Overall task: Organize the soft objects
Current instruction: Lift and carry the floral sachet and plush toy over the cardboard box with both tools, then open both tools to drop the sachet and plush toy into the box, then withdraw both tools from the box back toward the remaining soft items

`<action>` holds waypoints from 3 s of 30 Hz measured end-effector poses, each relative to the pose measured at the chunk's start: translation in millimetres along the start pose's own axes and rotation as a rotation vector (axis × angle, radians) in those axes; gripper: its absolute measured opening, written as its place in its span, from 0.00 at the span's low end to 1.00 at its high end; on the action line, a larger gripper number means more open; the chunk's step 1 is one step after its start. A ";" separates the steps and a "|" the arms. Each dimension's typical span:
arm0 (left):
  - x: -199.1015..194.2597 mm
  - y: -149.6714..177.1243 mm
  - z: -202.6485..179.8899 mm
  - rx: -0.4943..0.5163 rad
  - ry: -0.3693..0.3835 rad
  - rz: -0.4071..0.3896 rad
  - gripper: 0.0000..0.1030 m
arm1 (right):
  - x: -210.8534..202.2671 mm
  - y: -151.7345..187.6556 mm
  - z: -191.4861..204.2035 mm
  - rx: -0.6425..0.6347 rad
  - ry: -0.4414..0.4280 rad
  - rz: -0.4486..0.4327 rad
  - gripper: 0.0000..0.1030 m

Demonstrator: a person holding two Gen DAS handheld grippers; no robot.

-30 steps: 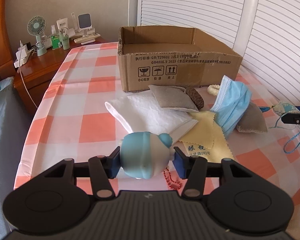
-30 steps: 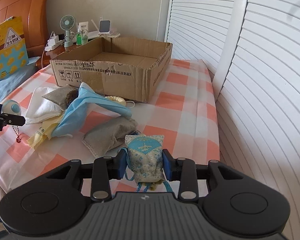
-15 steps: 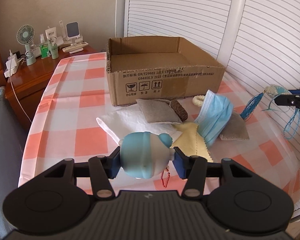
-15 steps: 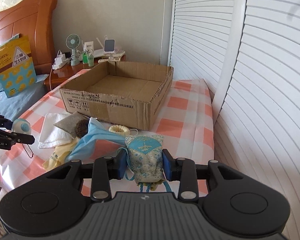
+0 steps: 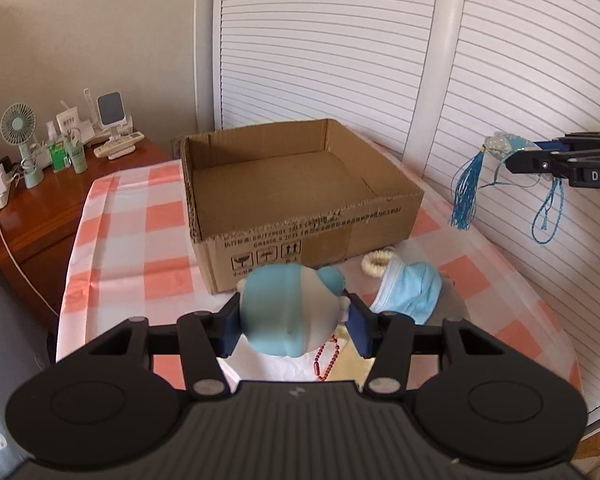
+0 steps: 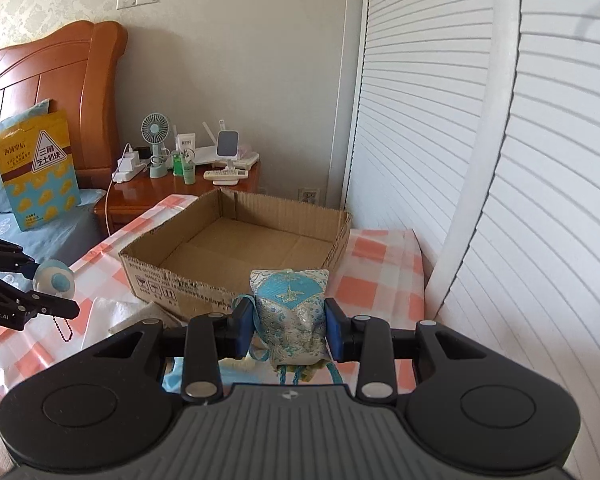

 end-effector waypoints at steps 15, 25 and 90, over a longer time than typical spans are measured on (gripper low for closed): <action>88.4 -112.8 30.1 0.106 -0.028 0.031 0.51 | 66.0 -69.2 25.6 -0.034 -0.075 -0.032 0.39; 149.4 -146.5 81.3 0.007 -0.131 0.007 0.82 | 108.2 -74.1 32.2 -0.041 -0.068 0.031 0.39; 7.1 31.3 30.6 -0.150 -0.151 -0.028 0.96 | 65.4 95.9 46.9 0.225 0.132 0.317 1.00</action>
Point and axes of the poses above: each gripper's, at about its wrist camera, not at the fingertips, and x roughly the way its jaws point, z to its left, y to its underside, the point moved 8 cm from there along x, roughly the way its jaws point, and after that the axes turned 11 degrees about y, right-handed, at the moved point
